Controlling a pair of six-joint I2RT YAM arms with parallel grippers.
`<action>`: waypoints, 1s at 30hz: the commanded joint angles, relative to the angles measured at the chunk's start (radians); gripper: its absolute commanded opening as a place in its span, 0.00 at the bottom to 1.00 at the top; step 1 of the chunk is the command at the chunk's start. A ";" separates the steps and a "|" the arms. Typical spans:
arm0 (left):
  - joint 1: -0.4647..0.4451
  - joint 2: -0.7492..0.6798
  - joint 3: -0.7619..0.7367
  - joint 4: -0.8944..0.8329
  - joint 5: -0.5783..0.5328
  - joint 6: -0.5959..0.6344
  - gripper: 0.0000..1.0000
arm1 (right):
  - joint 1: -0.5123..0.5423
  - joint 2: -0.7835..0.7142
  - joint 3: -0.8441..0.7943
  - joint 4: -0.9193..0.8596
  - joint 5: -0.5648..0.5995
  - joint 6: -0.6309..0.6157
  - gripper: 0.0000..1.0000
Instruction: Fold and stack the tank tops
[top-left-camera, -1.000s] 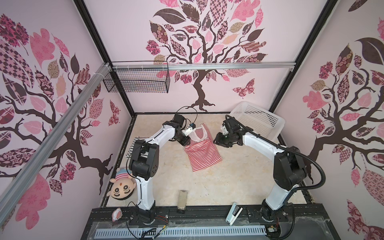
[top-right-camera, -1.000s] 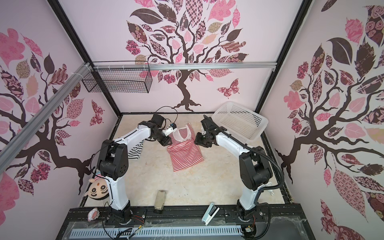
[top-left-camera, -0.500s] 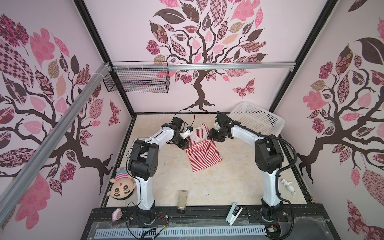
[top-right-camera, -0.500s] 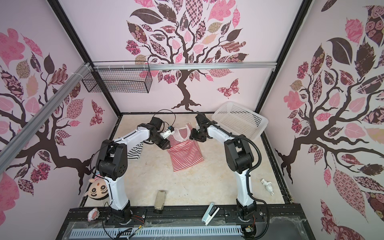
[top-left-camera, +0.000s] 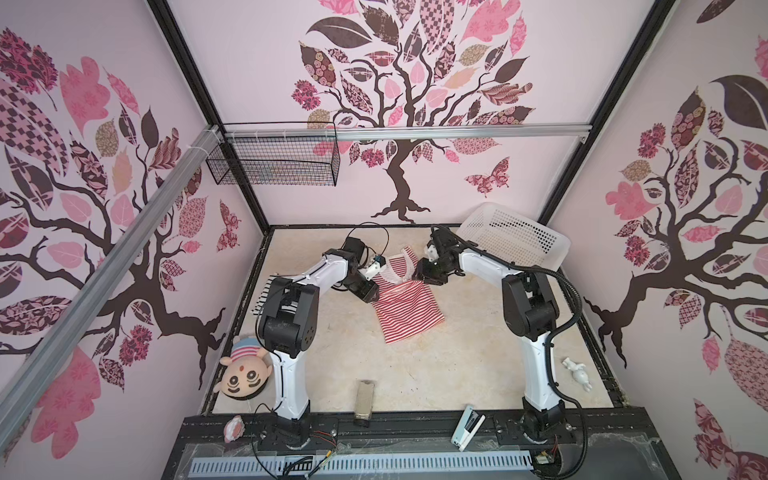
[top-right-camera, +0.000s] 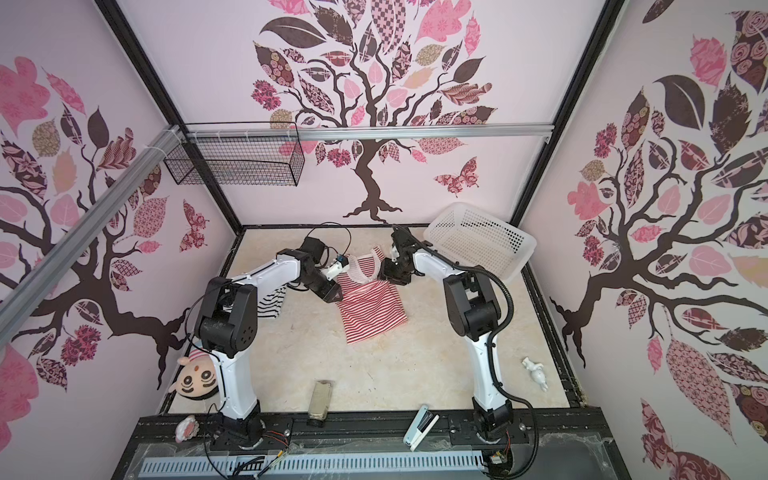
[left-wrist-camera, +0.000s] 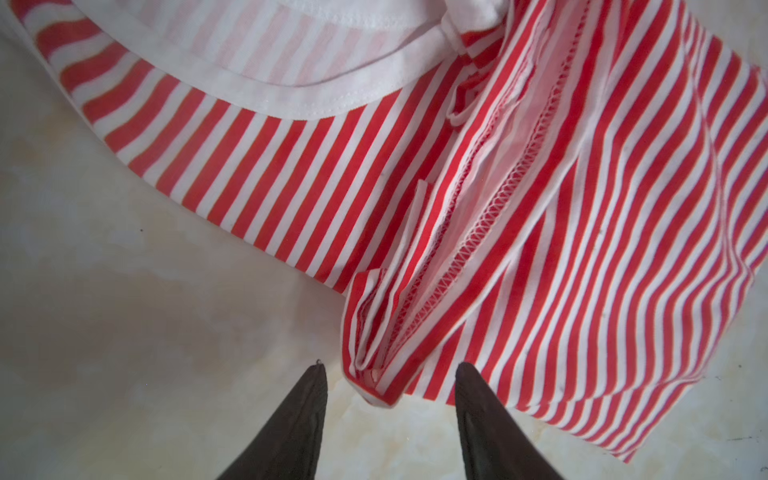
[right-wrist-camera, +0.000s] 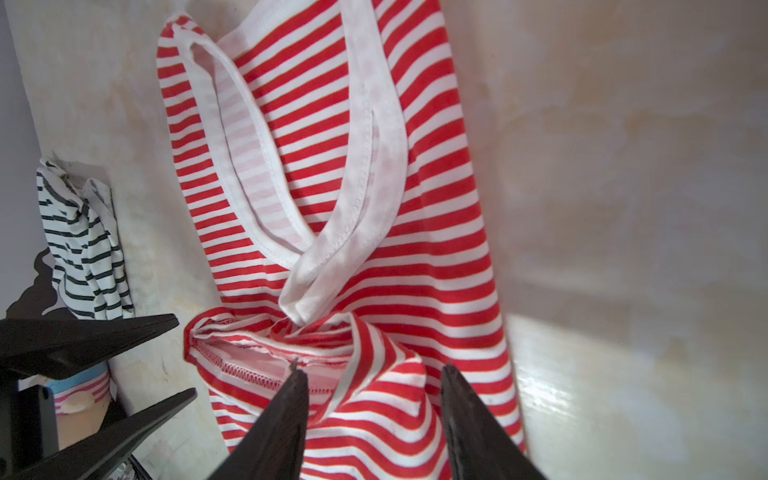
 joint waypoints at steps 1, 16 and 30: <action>0.007 0.029 -0.021 0.010 0.026 0.016 0.54 | 0.009 0.047 0.060 -0.014 -0.030 -0.021 0.53; 0.009 0.032 0.045 -0.045 0.111 0.014 0.08 | 0.017 0.021 0.042 -0.015 -0.015 -0.038 0.03; -0.024 -0.044 0.141 -0.092 0.176 -0.007 0.04 | 0.019 -0.256 -0.139 0.008 0.034 -0.009 0.00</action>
